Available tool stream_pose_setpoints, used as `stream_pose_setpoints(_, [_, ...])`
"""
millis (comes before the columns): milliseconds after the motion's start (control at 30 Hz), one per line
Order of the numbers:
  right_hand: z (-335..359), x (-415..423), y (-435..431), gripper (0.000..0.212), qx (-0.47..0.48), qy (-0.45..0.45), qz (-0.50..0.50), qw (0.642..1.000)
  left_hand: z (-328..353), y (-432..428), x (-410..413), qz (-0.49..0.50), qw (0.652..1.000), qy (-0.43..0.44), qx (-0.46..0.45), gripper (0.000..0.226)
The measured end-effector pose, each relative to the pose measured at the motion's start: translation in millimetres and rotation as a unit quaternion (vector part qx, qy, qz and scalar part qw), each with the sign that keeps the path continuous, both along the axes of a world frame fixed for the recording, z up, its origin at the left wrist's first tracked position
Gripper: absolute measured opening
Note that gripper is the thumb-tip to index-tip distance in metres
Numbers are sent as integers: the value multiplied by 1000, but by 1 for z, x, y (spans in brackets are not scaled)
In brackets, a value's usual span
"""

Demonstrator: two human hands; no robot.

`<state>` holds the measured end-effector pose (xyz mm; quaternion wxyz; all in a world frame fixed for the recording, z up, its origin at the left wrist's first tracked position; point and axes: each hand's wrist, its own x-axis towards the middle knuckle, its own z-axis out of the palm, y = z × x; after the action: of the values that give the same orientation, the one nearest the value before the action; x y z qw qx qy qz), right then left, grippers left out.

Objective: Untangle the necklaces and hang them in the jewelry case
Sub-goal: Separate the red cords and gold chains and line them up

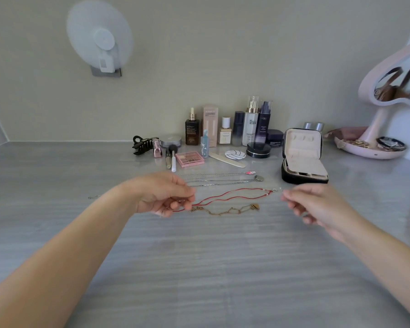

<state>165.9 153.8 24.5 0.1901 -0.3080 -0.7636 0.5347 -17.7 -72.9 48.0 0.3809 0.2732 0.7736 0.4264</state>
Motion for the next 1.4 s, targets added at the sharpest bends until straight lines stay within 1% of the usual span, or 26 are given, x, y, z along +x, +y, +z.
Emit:
stream_pose_setpoints(67, [-7, 2, -2, 18, 40, -31, 14, 999, -2, 0, 0, -18, 998, 21, -53, 22])
stream_pose_setpoints(167, [-11, 4, 0, 20, 77, -59, 20, 995, -3, -1, 0, -34, 993, 47, -105, 23])
stream_pose_setpoints(200, [-12, 4, 1, 22, 111, -73, 20, 991, -4, -1, 0, -38, 990, 59, -121, 24])
stream_pose_setpoints(233, [-13, 5, 2, 24, 164, -93, 22, 982, -4, -1, 1, -41, 987, 75, -138, 24])
stream_pose_setpoints(300, [-14, 6, 2, 26, 278, -133, 26, 951, -5, -1, 3, -47, 979, 105, -169, 25])
stream_pose_setpoints(367, [-15, 8, 0, 28, 338, -151, 26, 929, -5, 0, 4, -54, 972, 127, -193, 25])
stream_pose_setpoints(433, [-15, 10, -1, 31, 369, -165, 36, 914, -6, 1, 5, -59, 965, 143, -213, 26])
stream_pose_setpoints(500, [-15, 10, 1, 32, 378, -176, 50, 907, -6, 1, 6, -64, 960, 150, -226, 25])
stream_pose_setpoints(667, [-13, 13, 9, 36, 363, -201, 53, 908, -2, 0, 9, -75, 952, 161, -248, 23])
stream_pose_setpoints(800, [-8, 14, 13, 38, 327, -233, 51, 914, 2, -2, 12, -79, 942, 172, -277, 30])
stream_pose_setpoints(867, [-3, 10, 12, 41, 346, -255, 53, 901, 4, -4, 14, -80, 934, 185, -294, 34])
stream_pose_setpoints(967, [5, 1, 5, 35, 379, -246, 66, 889, 6, -6, 13, -73, 923, 212, -312, 39])
stream_pose_setpoints(1033, [9, -8, -5, 27, 402, -240, 90, 879, 5, -5, 12, -55, 923, 230, -304, 38])
stream_pose_setpoints(1100, [10, -18, -15, 19, 432, -235, 109, 864, 2, -1, 11, -24, 934, 248, -255, 33])
stream_pose_setpoints(1167, [8, -30, -20, 22, 458, -224, 112, 853, -2, 7, 14, 3, 937, 284, -201, 33])
stream_pose_setpoints(1267, [-1, -44, -23, 26, 489, -217, 97, 839, -9, 16, 19, 11, 932, 327, -154, 31])
stream_pose_setpoints(1333, [-8, -50, -25, 21, 513, -212, 91, 827, -13, 18, 21, 19, 927, 355, -121, 28])
stream_pose_setpoints(1400, [-9, -51, -29, 13, 515, -194, 93, 830, -18, 20, 22, 37, 925, 374, -54, 23])
